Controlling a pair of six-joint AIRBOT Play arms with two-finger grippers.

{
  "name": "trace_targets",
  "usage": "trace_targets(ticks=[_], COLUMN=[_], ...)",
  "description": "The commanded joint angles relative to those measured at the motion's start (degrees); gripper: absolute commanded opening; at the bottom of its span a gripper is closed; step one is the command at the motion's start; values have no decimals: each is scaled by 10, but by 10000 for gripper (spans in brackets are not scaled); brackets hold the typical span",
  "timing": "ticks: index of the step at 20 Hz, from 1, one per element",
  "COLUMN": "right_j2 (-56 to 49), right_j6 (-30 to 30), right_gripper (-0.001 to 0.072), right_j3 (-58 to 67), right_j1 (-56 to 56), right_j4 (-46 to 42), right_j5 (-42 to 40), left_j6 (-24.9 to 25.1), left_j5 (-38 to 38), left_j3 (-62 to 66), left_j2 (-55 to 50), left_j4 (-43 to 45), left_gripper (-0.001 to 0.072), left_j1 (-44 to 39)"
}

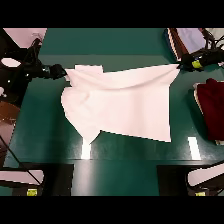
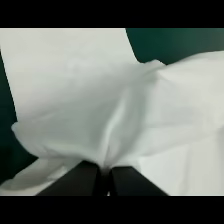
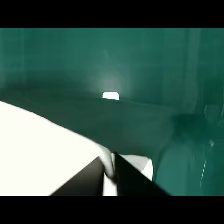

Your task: Fold the shirts.

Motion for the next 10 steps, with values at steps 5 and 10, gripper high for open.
trace_targets(ticks=[5, 10], right_j2=[0, 123], right_j6=[-20, -37], right_gripper=[335, 306], right_j3=[42, -89], right_j1=[-22, -42], right_j4=[3, 5], right_j5=[68, 123], left_j6=[-21, -37], left_j5=[-115, -186], left_j3=[54, -50], left_j2=[-3, 101], left_j4=[0, 107], left_gripper=[497, 497], left_j1=[78, 158])
